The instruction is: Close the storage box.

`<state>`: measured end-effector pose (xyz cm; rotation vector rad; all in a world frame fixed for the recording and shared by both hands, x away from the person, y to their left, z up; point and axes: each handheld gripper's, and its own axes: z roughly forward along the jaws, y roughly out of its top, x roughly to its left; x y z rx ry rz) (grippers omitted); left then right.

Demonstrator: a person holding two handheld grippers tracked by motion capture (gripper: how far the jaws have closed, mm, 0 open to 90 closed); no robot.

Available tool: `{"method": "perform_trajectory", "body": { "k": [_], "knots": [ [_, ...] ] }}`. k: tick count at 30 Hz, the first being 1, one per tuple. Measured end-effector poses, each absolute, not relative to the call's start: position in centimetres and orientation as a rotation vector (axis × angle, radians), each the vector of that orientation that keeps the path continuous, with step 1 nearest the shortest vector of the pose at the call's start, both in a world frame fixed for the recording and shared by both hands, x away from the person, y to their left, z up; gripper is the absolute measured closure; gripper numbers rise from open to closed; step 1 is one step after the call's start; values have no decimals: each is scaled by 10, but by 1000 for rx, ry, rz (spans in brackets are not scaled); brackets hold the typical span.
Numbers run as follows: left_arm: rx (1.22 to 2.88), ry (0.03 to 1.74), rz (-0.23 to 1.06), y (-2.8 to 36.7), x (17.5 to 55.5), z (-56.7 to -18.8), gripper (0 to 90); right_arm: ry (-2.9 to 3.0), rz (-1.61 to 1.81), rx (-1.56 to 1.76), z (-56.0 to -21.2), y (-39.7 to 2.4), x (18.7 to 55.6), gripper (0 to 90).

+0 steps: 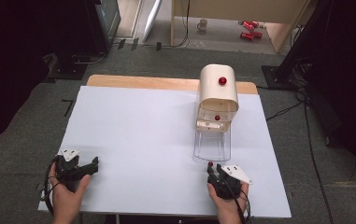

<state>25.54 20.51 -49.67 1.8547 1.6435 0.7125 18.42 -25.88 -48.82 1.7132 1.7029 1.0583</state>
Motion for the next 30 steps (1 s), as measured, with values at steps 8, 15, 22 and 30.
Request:
{"method": "perform_trajectory", "body": {
  "k": [8,15,22,30],
  "knots": [
    [1855,1643,712,205,255,-497,112,1709,1038,1724,-493,-255,190,661],
    [1855,1643,713,205,255,-497,112,1707,1040,1716,-494,-252,191,731],
    [1855,1643,712,205,255,-497,112,1700,1039,1722,-494,-253,191,746],
    [1854,1643,712,205,255,-497,112,1689,1039,1724,-493,-252,191,752]
  ]
}}
